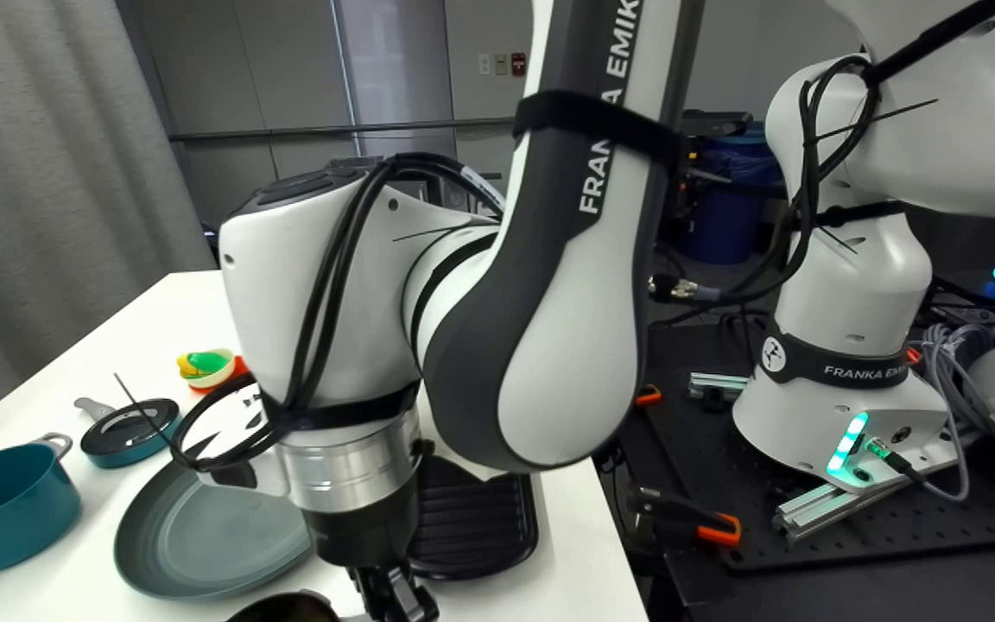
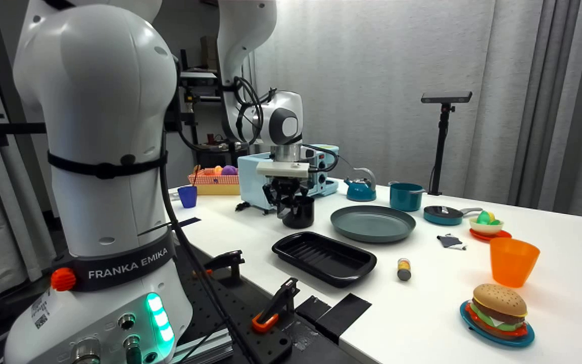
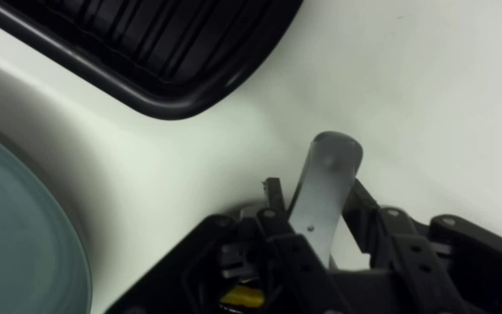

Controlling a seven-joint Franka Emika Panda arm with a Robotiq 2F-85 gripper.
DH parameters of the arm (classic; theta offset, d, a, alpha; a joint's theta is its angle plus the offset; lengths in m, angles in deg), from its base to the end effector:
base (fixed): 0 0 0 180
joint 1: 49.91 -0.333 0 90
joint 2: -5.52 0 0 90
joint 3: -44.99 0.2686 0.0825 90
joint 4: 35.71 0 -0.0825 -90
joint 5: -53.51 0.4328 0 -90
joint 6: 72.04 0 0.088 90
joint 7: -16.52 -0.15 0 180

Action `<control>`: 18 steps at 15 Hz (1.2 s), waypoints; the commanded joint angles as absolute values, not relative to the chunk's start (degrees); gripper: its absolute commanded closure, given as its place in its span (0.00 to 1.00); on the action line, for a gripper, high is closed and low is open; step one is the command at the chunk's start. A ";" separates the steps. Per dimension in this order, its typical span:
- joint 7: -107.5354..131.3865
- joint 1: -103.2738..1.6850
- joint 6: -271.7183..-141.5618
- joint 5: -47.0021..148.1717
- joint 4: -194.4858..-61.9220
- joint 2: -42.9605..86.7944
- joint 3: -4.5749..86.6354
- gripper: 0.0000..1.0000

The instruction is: Pour the fries out of the black pot and onto the grey plate

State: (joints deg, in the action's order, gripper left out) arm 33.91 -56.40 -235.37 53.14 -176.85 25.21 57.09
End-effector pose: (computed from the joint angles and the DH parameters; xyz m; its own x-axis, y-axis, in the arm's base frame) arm 0.4548 0.1694 0.0346 0.8128 0.5785 0.0691 0.5820 -0.8117 -0.0501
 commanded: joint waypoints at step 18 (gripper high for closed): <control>34.01 -51.95 -235.31 55.39 -174.96 20.88 57.44 0.93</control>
